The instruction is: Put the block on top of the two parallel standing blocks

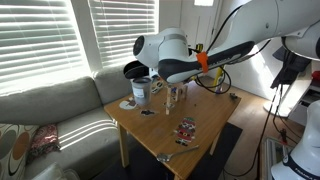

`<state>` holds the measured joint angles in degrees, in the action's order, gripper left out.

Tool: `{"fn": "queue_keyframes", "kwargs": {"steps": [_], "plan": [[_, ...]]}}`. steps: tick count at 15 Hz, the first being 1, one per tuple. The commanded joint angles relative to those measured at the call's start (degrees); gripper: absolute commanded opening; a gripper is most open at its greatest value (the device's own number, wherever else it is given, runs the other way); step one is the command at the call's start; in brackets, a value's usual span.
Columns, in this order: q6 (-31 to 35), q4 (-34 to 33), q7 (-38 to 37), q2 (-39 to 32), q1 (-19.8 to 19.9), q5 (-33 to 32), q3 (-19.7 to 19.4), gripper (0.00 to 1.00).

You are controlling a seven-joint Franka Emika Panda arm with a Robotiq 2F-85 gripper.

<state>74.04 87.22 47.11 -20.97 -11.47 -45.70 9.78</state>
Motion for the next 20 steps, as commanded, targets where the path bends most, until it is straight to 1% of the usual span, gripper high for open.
{"fn": "queue_keyframes", "kwargs": {"steps": [1, 3, 7, 13, 20], "plan": [[-4.3, -4.2, 0.9, -3.3, -1.1, -1.0, 0.2, 0.07], [-3.2, -4.3, 1.9, -4.1, -1.0, -1.5, 0.4, 0.07], [-3.2, -5.1, 2.0, -5.5, -1.4, -1.6, 0.4, 0.07], [-3.8, -6.3, 0.2, -6.2, -1.7, -1.7, 0.0, 0.07], [-7.9, -5.7, -7.0, -5.5, -1.3, 1.2, 0.1, 0.07]]}}
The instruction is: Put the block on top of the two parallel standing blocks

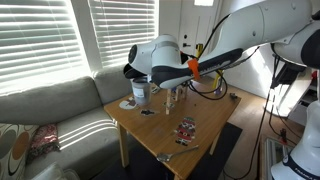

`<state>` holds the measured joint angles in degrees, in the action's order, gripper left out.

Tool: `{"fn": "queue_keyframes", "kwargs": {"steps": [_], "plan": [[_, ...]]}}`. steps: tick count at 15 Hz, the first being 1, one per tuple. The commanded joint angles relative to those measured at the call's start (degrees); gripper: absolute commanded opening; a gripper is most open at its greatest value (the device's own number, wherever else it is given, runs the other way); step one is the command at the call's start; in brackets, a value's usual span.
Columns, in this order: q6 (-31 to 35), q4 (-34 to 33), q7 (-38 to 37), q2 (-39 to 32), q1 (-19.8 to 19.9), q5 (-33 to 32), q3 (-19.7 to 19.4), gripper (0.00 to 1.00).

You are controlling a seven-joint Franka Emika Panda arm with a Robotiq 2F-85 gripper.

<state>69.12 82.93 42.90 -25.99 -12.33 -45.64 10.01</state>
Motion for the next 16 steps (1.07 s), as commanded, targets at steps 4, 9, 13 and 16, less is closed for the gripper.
{"fn": "queue_keyframes", "kwargs": {"steps": [4, 9, 13, 16], "plan": [[-1.9, -1.2, -4.2, -0.3, 0.2, 0.5, 0.1, 0.07], [0.6, -2.3, -3.0, -0.5, 0.5, -0.3, 0.3, 0.07], [1.6, -3.4, -3.0, -1.1, 0.3, 0.0, 0.2, 0.07], [2.0, -2.9, -3.3, -0.8, 0.5, 1.3, 0.3, 0.07]]}}
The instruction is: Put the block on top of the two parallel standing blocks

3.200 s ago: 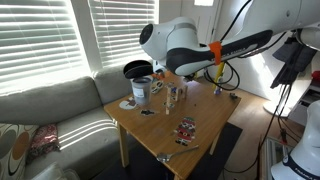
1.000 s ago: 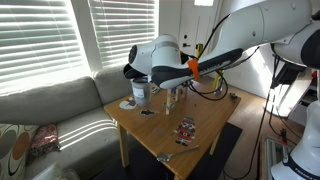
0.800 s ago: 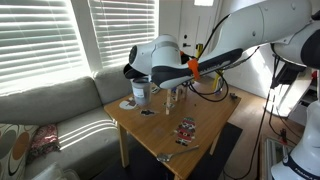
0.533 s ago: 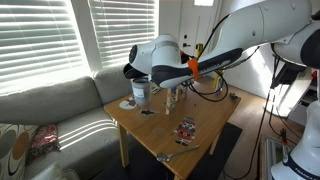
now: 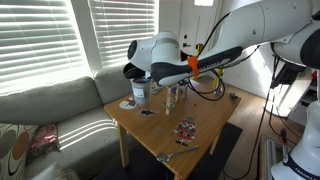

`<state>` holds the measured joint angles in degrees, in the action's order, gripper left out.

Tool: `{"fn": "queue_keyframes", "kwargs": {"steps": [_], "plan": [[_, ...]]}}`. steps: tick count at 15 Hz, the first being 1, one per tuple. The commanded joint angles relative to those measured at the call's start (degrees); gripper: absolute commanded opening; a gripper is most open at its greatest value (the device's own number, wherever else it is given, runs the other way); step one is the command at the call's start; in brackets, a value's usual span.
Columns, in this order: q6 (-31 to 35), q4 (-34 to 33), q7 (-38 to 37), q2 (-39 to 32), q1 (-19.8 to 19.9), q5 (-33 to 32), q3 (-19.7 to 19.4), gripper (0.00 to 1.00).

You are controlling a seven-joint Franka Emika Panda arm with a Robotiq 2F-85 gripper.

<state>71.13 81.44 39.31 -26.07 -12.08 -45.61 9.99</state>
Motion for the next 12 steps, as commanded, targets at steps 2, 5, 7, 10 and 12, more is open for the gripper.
{"fn": "queue_keyframes", "kwargs": {"steps": [2, 5, 7, 10, 12], "plan": [[0.8, -0.5, 0.9, -0.5, 0.6, 2.0, 0.5, 0.07], [1.7, -0.1, 0.9, -0.6, 0.9, 3.1, 0.4, 0.07], [2.2, -0.1, 1.3, -0.5, 1.2, 3.5, 0.3, 0.07], [1.9, 0.0, 2.0, -0.2, 1.6, 3.2, -0.1, 0.07], [1.6, 0.0, 2.3, -0.2, 1.8, 3.0, -0.2, 0.07]]}}
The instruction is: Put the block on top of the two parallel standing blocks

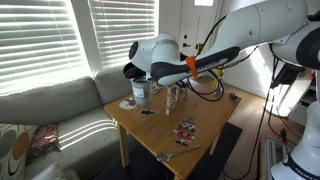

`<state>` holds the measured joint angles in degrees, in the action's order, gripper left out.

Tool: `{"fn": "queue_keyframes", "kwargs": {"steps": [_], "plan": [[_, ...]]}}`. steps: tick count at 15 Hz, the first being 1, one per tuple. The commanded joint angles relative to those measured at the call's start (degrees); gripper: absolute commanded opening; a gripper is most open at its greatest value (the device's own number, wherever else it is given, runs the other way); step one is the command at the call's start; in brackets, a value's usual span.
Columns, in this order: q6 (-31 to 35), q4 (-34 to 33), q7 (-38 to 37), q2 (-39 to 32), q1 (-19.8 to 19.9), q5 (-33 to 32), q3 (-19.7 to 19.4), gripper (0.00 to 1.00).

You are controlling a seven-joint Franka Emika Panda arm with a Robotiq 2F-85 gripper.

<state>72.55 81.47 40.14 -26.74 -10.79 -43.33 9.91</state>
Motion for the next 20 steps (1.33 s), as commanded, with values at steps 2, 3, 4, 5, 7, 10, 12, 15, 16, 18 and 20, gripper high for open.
{"fn": "queue_keyframes", "kwargs": {"steps": [2, 3, 4, 5, 7, 10, 12, 15, 16, 18, 20], "plan": [[0.2, -0.2, 1.8, 0.2, 0.6, 0.6, -0.1, 0.07], [0.1, -0.2, 1.9, 0.2, 0.5, 0.6, -0.1, 0.07], [0.0, -0.3, 2.0, 0.2, 0.4, 0.6, -0.1, 0.07], [0.0, -0.2, 2.0, 0.3, 0.3, 0.6, 0.0, 0.07], [-0.2, -0.2, 2.1, 0.4, 0.2, 0.7, 0.1, 0.07], [-0.4, -0.1, 2.1, 0.4, 0.1, 1.0, 0.2, 0.07], [-0.7, -0.3, 2.2, 0.3, 0.1, 1.1, 0.2, 0.55], [-0.9, -0.1, 1.8, 0.9, 0.1, 1.1, 0.1, 0.76], [-0.9, 0.3, 1.4, 1.6, 0.1, 1.0, 0.1, 0.82], [-0.4, 2.3, 0.1, 4.8, 0.1, 1.2, 0.4, 0.96], [0.2, 5.1, -2.0, 9.5, 0.0, 1.7, 0.8, 1.0]]}}
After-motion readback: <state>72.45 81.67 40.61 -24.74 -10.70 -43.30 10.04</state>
